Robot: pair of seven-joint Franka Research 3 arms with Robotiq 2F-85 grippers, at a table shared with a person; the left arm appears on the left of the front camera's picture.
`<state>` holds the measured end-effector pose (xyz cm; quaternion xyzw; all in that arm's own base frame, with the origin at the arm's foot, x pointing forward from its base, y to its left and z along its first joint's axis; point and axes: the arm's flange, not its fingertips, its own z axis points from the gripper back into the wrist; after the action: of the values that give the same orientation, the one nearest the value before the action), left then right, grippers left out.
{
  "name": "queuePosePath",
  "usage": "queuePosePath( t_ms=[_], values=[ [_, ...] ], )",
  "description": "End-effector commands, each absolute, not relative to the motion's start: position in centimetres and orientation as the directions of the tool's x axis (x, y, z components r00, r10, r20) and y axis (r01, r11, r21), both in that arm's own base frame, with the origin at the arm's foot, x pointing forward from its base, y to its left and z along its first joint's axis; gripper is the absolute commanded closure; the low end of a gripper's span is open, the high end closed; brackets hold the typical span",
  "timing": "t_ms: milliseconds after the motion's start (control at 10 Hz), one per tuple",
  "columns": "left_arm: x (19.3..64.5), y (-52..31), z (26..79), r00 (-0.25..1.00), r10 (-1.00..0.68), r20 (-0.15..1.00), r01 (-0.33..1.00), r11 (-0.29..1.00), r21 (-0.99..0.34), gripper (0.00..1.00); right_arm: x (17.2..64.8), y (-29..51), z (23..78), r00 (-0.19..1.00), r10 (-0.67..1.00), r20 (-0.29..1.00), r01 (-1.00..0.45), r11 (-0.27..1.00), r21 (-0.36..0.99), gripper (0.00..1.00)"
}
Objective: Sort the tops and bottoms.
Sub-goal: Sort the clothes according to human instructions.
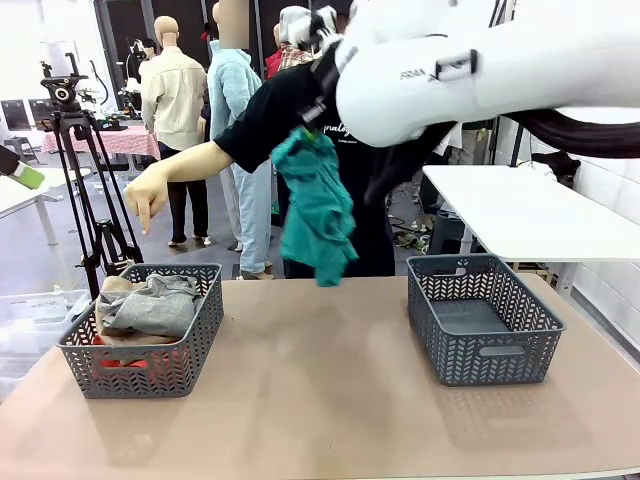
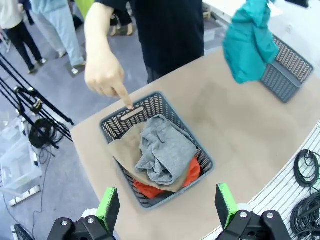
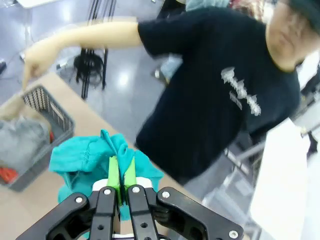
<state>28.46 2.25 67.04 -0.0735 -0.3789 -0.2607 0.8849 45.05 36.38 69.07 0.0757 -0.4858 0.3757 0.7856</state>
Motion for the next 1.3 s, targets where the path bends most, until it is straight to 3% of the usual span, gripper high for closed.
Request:
queuePosePath(
  t_ms=[0, 300, 500, 600, 1200],
  values=[
    [28.9, 2.2, 67.0, 0.585, -0.418, 0.695, 0.524, 0.849, 0.069, 0.0, 47.2, 40.0, 71.0, 0.081, 0.48, 0.873, -0.721, 0.633, -0.281, 1.0],
    [28.9, 2.2, 67.0, 0.585, -0.418, 0.695, 0.524, 0.849, 0.069, 0.0, 48.7, 47.6, 71.5, -0.034, 0.479, 0.877, -0.802, 0.51, -0.31, 1.0],
    [28.9, 2.2, 67.0, 0.585, -0.418, 0.695, 0.524, 0.849, 0.069, 0.0, 50.4, 51.0, 69.3, 0.0, 0.536, 0.844, -0.875, 0.409, -0.26, 1.0],
    [28.9, 2.2, 67.0, 0.585, -0.418, 0.695, 0.524, 0.849, 0.069, 0.0, 47.2, 47.9, 70.0, -0.009, 0.486, 0.874, -0.799, 0.522, -0.298, 1.0],
    [28.9, 2.2, 67.0, 0.585, -0.418, 0.695, 0.524, 0.849, 0.069, 0.0, 49.6, 52.0, 67.1, -0.021, 0.462, 0.886, -0.834, 0.481, -0.271, 1.0]
  ],
)
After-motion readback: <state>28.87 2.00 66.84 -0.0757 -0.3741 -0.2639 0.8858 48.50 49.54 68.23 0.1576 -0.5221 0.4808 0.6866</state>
